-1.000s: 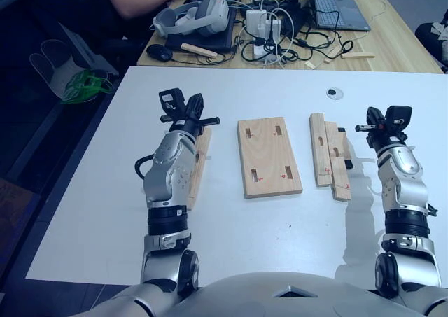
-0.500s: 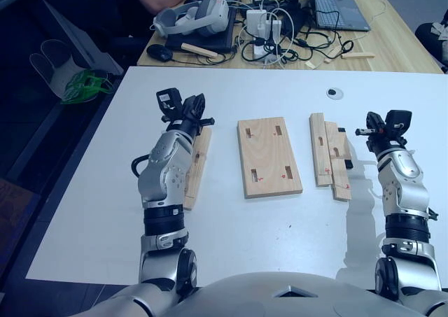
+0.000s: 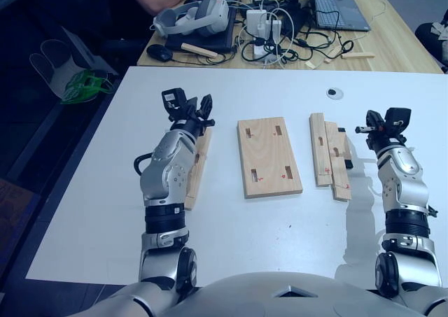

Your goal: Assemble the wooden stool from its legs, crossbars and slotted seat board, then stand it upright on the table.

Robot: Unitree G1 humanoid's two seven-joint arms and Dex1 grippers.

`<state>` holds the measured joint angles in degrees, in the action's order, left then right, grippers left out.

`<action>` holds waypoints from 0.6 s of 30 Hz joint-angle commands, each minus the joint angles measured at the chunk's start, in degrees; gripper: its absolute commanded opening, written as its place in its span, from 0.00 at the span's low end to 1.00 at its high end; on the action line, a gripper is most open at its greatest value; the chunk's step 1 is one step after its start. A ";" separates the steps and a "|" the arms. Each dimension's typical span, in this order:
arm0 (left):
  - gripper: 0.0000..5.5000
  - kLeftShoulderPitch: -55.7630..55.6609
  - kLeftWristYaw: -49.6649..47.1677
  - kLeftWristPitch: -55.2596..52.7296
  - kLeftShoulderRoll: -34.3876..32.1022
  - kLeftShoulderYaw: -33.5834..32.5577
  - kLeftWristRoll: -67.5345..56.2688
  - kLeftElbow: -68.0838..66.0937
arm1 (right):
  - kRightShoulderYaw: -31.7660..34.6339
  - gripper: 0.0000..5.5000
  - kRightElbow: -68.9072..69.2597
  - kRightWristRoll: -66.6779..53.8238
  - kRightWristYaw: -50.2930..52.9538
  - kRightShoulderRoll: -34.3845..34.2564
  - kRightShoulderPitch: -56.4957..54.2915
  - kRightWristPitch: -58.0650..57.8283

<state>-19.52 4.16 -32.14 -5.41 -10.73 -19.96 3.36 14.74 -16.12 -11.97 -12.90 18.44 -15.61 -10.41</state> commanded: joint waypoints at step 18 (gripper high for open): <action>0.94 23.94 14.19 -18.55 -29.10 -1.98 6.76 11.03 | 3.99 0.00 12.25 -1.63 3.21 -0.27 8.52 -4.25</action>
<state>4.12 19.00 -51.04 -33.37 -13.07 -14.87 15.56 18.47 -4.85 -13.11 -10.35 18.40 -7.07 -13.45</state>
